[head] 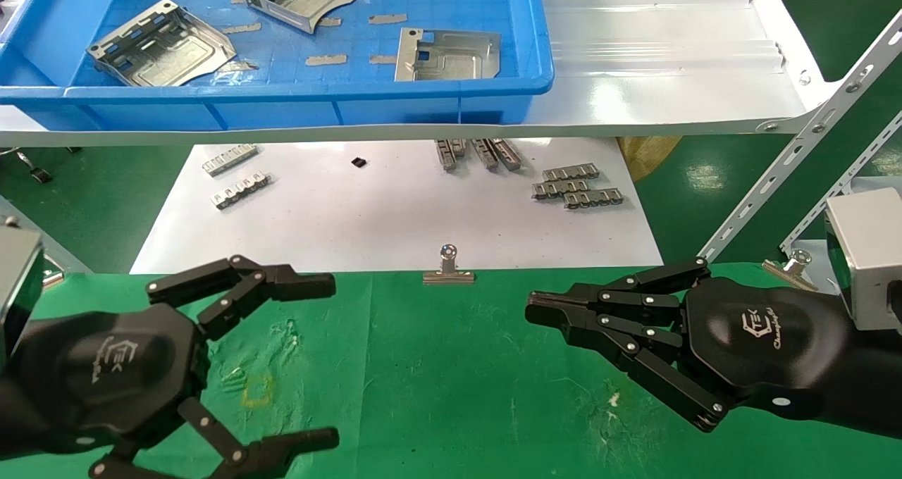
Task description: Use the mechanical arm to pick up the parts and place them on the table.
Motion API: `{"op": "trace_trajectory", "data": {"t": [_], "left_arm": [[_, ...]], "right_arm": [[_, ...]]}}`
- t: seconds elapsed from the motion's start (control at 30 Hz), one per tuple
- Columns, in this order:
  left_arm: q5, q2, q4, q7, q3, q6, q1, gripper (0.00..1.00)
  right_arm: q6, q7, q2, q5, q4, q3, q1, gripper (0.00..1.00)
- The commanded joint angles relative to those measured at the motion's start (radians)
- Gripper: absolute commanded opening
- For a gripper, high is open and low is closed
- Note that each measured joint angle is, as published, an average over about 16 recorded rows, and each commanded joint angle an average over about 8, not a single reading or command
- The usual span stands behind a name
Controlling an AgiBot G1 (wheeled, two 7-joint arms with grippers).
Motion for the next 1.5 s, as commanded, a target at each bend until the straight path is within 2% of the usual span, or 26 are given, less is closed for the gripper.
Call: {"op": "trace_trajectory", "data": {"t": [0.03,0.2,0.37,0.5,0.53,0.67,0.7,0.73,0.8,0.9,0.93,0.97,1.17,1.5], "left_arm": [[0.003,0.001,-0.01,-0.001,-0.002,-0.002,-0.019,1.0],[0.122,0.089,0.136,-0.017,0.044,-0.028,-0.248,1.0],[0.276,0.218,0.418,0.026,0.107,-0.088,-0.485,1.0],[0.4,0.326,0.654,0.082,0.152,-0.214,-0.634,1.0],[0.427,0.353,0.708,0.095,0.162,-0.256,-0.664,1.0],[0.503,0.447,0.886,0.143,0.186,-0.419,-0.748,0.98],[0.513,0.467,0.922,0.153,0.189,-0.455,-0.763,0.89],[0.522,0.485,0.956,0.162,0.191,-0.489,-0.777,0.77],[0.532,0.516,1.013,0.179,0.193,-0.549,-0.797,0.52],[0.543,0.554,1.084,0.2,0.195,-0.633,-0.821,0.14],[0.547,0.565,1.105,0.206,0.196,-0.658,-0.828,0.04],[0.551,0.575,1.123,0.211,0.198,-0.68,-0.833,0.0],[0.571,0.611,1.203,0.217,0.209,-0.762,-0.864,0.0],[0.602,0.627,1.265,0.183,0.23,-0.775,-0.882,0.0]], "right_arm": [[0.0,0.0,0.0,0.0,0.0,0.0,0.0,0.0],[0.0,0.0,0.0,0.0,0.0,0.0,0.0,0.0],[0.0,0.0,0.0,0.0,0.0,0.0,0.0,0.0],[0.0,0.0,0.0,0.0,0.0,0.0,0.0,0.03],[0.0,0.0,0.0,0.0,0.0,0.0,0.0,0.08],[0.0,0.0,0.0,0.0,0.0,0.0,0.0,0.57],[0.0,0.0,0.0,0.0,0.0,0.0,0.0,0.7],[0.0,0.0,0.0,0.0,0.0,0.0,0.0,0.82],[0.0,0.0,0.0,0.0,0.0,0.0,0.0,0.99],[0.0,0.0,0.0,0.0,0.0,0.0,0.0,1.0],[0.0,0.0,0.0,0.0,0.0,0.0,0.0,1.0],[0.0,0.0,0.0,0.0,0.0,0.0,0.0,1.0],[0.0,0.0,0.0,0.0,0.0,0.0,0.0,1.0],[0.0,0.0,0.0,0.0,0.0,0.0,0.0,1.0]]}}
